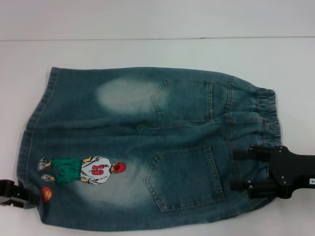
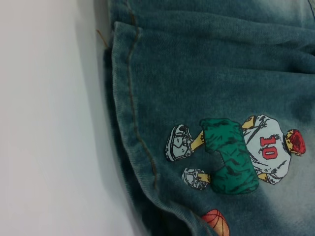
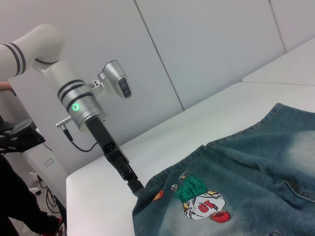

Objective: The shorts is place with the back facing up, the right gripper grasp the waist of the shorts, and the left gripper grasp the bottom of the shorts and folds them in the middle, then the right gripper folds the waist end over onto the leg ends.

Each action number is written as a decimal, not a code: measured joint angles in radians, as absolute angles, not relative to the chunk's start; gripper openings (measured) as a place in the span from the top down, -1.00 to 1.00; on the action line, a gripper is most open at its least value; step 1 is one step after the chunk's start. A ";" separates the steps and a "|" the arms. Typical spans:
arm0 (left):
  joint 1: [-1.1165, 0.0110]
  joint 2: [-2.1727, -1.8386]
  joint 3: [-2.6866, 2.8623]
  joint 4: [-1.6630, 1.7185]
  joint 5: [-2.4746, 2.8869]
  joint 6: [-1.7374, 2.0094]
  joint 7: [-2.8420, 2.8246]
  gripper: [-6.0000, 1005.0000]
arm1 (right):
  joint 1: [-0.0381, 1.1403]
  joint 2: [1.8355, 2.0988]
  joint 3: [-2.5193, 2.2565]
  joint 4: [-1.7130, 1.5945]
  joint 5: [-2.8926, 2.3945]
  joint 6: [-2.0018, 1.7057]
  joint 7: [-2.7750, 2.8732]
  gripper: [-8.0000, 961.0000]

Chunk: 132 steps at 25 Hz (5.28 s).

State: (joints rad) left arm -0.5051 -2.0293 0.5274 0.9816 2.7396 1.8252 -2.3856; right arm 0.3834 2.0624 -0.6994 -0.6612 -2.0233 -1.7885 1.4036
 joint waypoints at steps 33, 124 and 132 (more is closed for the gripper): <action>-0.507 -2.042 0.508 0.982 2.693 1.773 -2.347 0.95 | 0.401 1.997 -0.334 -0.658 -2.018 -1.763 1.709 -0.90; -0.527 -2.026 0.436 0.980 2.538 1.662 -2.328 0.95 | 0.576 1.940 -0.472 -0.711 -2.411 -1.739 1.747 0.89; -0.543 -2.025 0.431 0.942 2.459 1.523 -2.327 0.94 | 0.568 1.944 -0.401 -0.599 -2.287 -1.613 1.753 0.89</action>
